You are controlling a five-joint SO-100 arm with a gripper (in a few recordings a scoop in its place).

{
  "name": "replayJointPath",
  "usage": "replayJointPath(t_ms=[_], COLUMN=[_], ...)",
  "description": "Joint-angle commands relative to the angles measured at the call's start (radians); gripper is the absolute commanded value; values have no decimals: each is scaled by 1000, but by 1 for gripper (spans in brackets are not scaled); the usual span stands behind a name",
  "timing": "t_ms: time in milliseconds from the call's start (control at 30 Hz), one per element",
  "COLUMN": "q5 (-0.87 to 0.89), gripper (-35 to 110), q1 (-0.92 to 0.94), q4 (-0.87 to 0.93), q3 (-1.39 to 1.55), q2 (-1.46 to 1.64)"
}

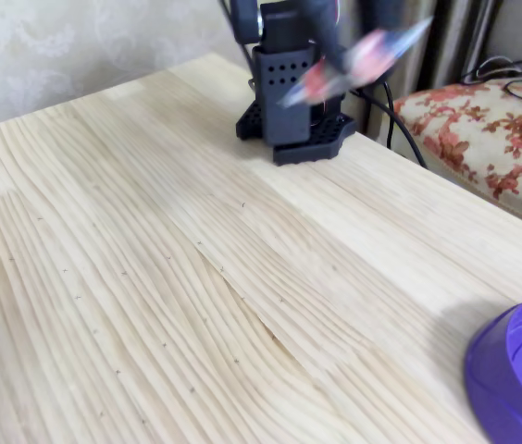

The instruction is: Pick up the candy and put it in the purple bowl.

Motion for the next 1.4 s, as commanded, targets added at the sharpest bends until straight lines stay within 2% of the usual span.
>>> replayJointPath(t_ms=[0,467,1133,1367], q5=[21,35,17,35], gripper=[4,4,4,4], q1=[-120,-275,-304,-304], q4=[26,25,26,32], q3=[-186,-506,-853,-927], q2=[-23,-486,-1118,-1235])
